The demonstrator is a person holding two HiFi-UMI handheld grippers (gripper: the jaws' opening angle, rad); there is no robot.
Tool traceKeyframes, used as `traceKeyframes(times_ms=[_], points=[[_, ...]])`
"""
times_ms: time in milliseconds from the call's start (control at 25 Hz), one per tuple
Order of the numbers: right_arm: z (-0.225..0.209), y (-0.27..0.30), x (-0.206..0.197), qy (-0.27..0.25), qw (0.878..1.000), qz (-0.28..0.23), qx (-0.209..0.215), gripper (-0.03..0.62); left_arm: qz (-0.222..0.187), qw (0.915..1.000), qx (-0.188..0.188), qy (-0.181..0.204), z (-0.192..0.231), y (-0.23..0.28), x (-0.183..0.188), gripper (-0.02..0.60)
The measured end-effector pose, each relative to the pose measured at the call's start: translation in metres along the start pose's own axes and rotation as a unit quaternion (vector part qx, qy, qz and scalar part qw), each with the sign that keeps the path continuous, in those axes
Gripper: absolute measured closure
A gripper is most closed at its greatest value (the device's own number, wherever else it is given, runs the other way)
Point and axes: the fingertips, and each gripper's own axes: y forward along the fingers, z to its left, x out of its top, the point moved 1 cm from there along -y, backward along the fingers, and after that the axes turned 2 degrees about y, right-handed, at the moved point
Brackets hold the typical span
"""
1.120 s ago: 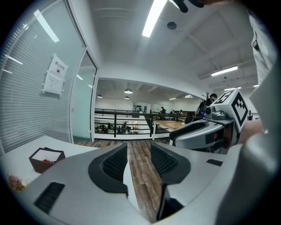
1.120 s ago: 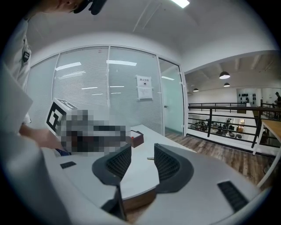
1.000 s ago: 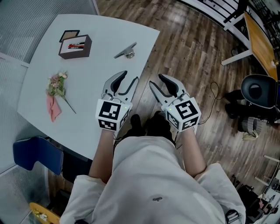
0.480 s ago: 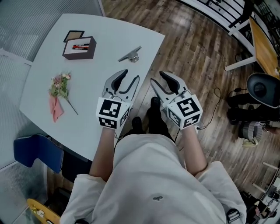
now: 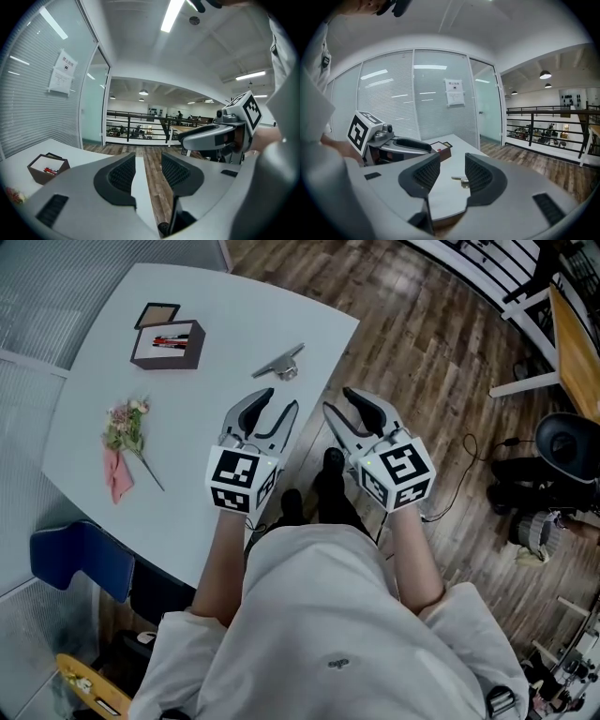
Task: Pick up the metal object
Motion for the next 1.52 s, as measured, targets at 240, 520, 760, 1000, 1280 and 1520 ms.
traceKeyframes(times_ms=[240, 520, 760, 1000, 1280, 1520], points=[[-0.026, 0.014, 0.007, -0.004, 1.000, 0.004, 0.018, 0.430, 0.018, 0.9998, 0.013, 0.001, 0.008, 0.027, 0.001, 0.416], [-0.056, 0.024, 0.017, -0.011, 0.999, 0.004, 0.045, 0.430, 0.036, 0.9987, 0.030, 0.019, 0.008, 0.059, 0.009, 0.416], [-0.076, 0.033, 0.017, -0.013, 0.997, 0.014, 0.074, 0.430, 0.047, 0.9974, 0.053, 0.001, 0.013, 0.079, 0.006, 0.416], [-0.093, 0.045, 0.010, -0.014, 0.994, 0.028, 0.107, 0.430, 0.073, 0.9936, 0.084, -0.018, 0.019, 0.095, -0.011, 0.416], [-0.107, 0.060, -0.008, -0.008, 0.988, 0.053, 0.148, 0.430, 0.101, 0.9871, 0.119, -0.037, 0.023, 0.110, -0.037, 0.416], [-0.106, 0.068, -0.022, -0.011, 0.982, 0.071, 0.176, 0.430, 0.116, 0.9817, 0.145, -0.041, 0.024, 0.109, -0.053, 0.416]])
